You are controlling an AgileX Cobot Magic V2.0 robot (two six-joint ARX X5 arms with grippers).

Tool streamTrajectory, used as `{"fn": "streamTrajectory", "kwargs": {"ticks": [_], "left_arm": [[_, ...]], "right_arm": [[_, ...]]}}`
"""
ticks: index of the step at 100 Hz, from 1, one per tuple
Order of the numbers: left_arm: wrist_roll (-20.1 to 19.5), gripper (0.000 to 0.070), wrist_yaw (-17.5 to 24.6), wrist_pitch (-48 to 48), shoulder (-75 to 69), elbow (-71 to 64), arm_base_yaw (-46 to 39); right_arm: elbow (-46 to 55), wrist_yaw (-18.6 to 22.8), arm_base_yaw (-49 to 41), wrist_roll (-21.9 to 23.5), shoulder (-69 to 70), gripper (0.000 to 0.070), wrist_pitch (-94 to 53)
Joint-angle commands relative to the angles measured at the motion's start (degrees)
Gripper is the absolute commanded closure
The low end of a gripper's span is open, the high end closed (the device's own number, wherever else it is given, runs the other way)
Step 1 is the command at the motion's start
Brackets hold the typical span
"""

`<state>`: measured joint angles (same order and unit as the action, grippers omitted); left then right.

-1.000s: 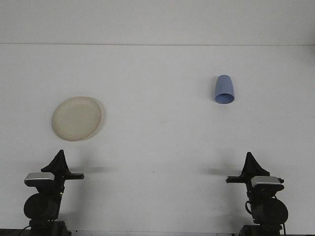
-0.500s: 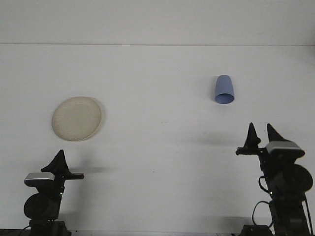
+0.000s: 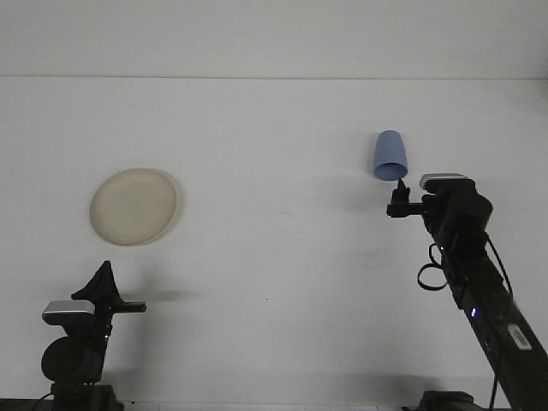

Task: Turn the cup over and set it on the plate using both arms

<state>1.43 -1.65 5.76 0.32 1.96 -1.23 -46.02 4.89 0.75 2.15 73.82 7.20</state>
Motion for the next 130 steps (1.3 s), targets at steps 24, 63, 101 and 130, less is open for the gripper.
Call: {"fn": "streamTrajectory", "kwargs": {"ticks": [24, 63, 101, 130], "left_arm": [[-0.33, 0.0687, -0.22, 0.70, -0.04, -1.16, 0.02], [-0.33, 0.0687, -0.22, 0.70, -0.04, -1.16, 0.02], [-0.33, 0.0687, -0.22, 0.70, -0.04, -1.16, 0.02], [-0.33, 0.0687, -0.22, 0.70, -0.04, -1.16, 0.02]], "right_arm": [[-0.50, -0.37, 0.44, -3.58, 19.30, 0.0115, 21.18], [-12.24, -0.81, 2.80, -6.80, 37.77, 0.0117, 26.75], [-22.56, -0.31, 3.21, -6.71, 46.23, 0.0526, 26.08], [-22.58, 4.87, 2.75, -2.58, 40.72, 0.0700, 20.24]]}}
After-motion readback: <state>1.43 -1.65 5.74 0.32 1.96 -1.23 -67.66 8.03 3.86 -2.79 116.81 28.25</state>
